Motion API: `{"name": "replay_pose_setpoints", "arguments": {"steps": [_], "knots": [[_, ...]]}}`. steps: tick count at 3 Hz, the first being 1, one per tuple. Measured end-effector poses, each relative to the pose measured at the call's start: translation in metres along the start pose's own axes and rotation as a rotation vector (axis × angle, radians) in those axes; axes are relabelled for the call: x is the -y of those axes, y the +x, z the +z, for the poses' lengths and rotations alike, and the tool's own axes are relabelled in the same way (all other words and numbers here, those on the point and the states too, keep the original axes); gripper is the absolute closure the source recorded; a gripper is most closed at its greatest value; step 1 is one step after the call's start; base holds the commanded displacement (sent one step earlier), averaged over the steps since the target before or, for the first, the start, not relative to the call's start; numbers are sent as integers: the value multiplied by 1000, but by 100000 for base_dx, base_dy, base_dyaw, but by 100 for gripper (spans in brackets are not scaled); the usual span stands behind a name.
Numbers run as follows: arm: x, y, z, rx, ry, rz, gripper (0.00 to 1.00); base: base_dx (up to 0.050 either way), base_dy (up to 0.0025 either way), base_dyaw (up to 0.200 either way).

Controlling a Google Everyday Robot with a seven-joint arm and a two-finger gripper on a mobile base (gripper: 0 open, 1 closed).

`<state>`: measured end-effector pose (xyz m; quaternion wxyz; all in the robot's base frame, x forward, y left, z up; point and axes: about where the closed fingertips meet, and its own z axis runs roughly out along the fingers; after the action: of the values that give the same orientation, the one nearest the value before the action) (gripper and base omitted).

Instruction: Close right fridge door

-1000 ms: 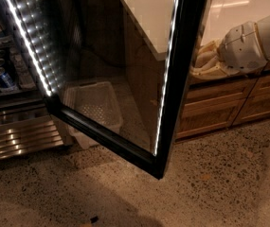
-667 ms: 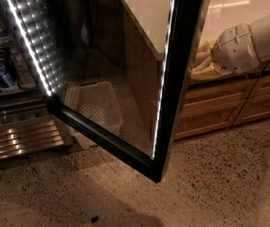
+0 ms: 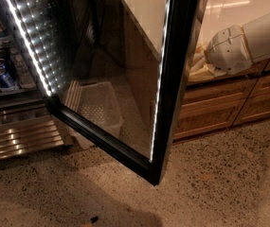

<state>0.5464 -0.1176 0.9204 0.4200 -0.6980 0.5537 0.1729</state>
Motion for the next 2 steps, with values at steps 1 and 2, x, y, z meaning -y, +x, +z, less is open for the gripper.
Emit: {"name": "replay_pose_setpoints", "arguments": {"steps": [1,2], "knots": [[-12,-18,-4,-18,-38,10,100,0,0,0],[-35,-52,-2,-25,-121,18,100,0,0,0]]}}
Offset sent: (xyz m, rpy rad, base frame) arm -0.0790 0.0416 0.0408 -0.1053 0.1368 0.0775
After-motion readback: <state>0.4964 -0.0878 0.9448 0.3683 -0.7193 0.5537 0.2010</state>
